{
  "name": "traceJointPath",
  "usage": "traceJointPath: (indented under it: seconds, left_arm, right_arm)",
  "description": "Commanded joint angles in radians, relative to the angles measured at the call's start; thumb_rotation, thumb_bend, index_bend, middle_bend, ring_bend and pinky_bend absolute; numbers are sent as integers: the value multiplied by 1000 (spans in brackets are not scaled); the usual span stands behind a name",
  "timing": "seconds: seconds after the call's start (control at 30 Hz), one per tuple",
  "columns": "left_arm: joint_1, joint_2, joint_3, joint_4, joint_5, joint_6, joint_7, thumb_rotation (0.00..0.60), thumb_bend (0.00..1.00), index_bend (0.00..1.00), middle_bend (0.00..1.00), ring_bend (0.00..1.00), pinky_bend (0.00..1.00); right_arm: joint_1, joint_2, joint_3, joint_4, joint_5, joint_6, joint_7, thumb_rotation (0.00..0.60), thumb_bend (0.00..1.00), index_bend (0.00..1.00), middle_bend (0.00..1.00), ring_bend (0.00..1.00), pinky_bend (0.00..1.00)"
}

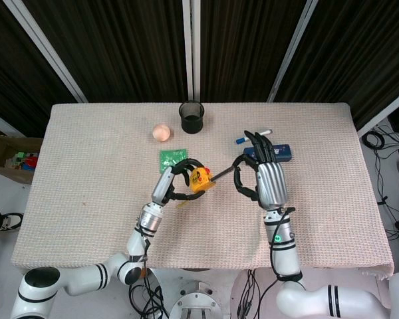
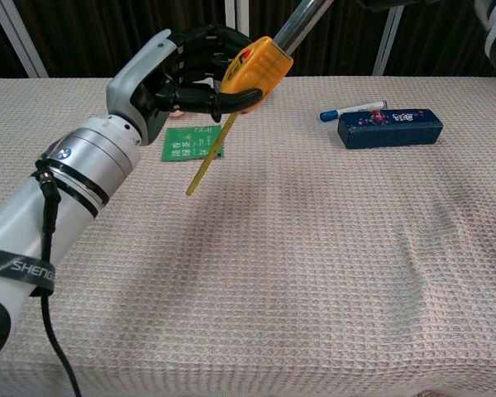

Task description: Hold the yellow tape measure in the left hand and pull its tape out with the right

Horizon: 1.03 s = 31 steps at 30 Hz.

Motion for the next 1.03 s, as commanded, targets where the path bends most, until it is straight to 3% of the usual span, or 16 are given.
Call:
traceJointPath:
  seconds: [0.03,0.2,0.5,0.73,1.03]
  left_arm:
    - [17,20,18,5,3,-4,-24,600,312,620,603,544,656]
    - [48,90,56,-2,27,-8,-94,600,335,636,613,553,656]
    - [103,261,134,-52,46,-61,-174,600,354,657,631,570,668]
    - [130,333,173,-78,64,-70,-197,600,355,658,632,570,668]
    - [137,355,175,-98,65,-76,-199,600,355,657,633,571,668]
  right_arm:
    - [-26,39,14,-12,-10,22,34,600,628,796,116,0,0]
    - [-83,145,47,-83,29,16,182,600,628,817,121,0,0]
    - [-176,297,75,-112,35,42,355,600,628,837,130,0,0]
    - [-211,354,84,-119,34,53,428,600,628,845,132,0,0]
    - [-216,364,75,-114,35,51,450,600,628,846,132,0,0]
